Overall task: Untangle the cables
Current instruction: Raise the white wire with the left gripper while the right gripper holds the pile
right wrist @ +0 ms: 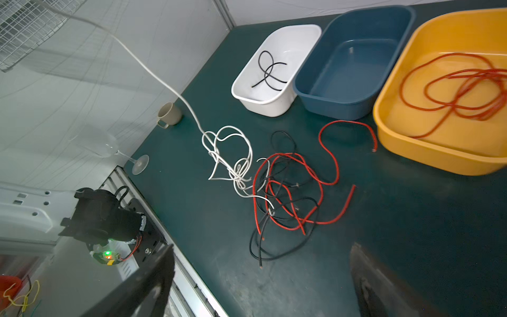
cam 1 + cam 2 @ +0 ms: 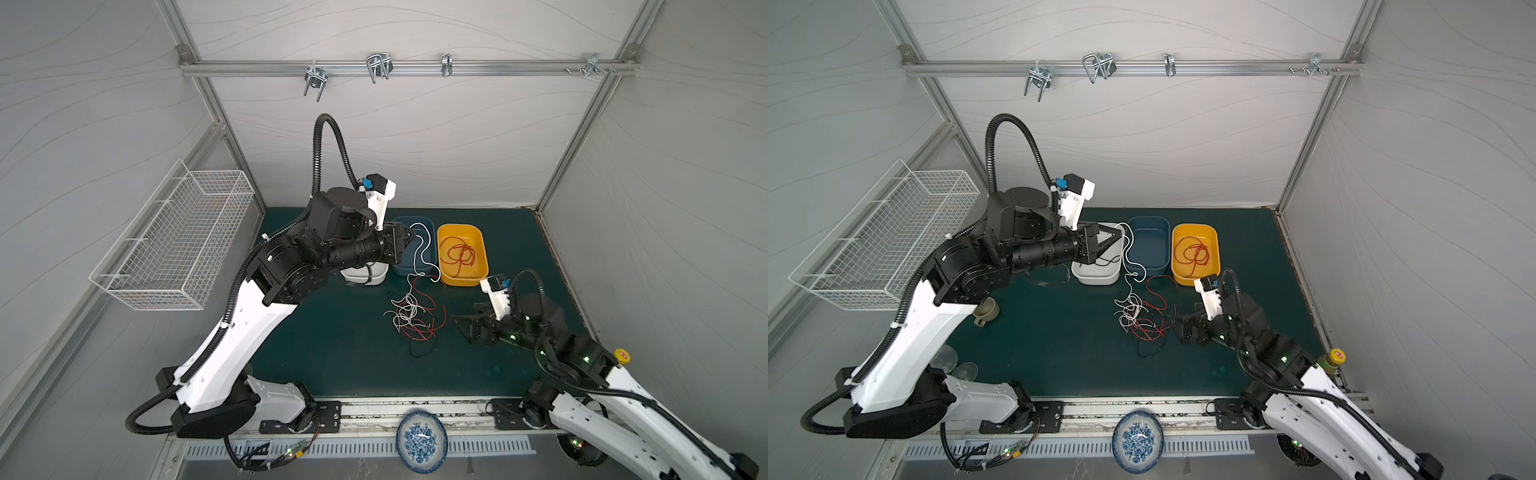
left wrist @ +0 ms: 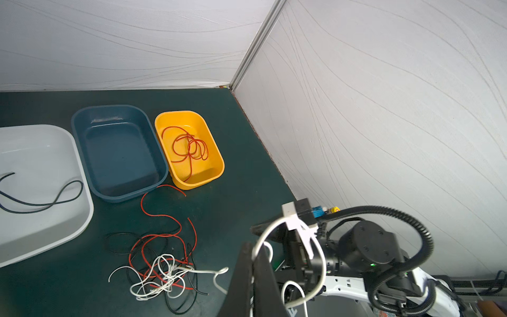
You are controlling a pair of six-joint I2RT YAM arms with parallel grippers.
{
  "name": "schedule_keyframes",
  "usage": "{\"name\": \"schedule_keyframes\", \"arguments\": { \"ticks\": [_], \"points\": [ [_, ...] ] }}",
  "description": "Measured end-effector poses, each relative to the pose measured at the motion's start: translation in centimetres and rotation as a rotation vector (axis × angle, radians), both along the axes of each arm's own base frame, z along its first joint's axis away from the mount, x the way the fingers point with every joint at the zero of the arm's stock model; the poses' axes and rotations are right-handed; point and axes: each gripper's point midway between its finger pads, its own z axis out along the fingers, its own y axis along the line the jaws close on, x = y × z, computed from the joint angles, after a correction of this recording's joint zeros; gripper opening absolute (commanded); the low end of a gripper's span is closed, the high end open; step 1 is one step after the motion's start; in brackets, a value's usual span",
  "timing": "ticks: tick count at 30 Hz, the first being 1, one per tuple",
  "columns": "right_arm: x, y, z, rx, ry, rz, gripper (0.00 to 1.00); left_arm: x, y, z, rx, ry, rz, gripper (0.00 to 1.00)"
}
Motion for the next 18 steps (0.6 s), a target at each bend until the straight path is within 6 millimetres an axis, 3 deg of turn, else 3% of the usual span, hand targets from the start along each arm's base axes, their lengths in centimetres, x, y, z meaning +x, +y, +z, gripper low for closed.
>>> {"name": "schedule_keyframes", "arguments": {
  "ticks": [4, 7, 13, 18],
  "points": [
    [0.1, 3.5, -2.0, -0.022, 0.001, 0.069, 0.96, -0.2, -0.2, 0.1, -0.014, 0.011, -0.008, 0.0],
    [0.6, 5.2, -2.5, -0.002, -0.018, 0.073, 0.93, -0.4, -0.3, 0.2, -0.02, 0.013, -0.012, 0.0],
    [2.8, 6.9, -3.5, 0.03, -0.009, -0.001, 0.84, -0.7, -0.2, 1.2, -0.059, 0.0, -0.012, 0.0],
    [4.0, 6.8, -4.5, 0.036, 0.0, -0.093, 0.8, -1.1, 0.1, 2.2, -0.088, -0.018, -0.01, 0.0]
  ]
}}
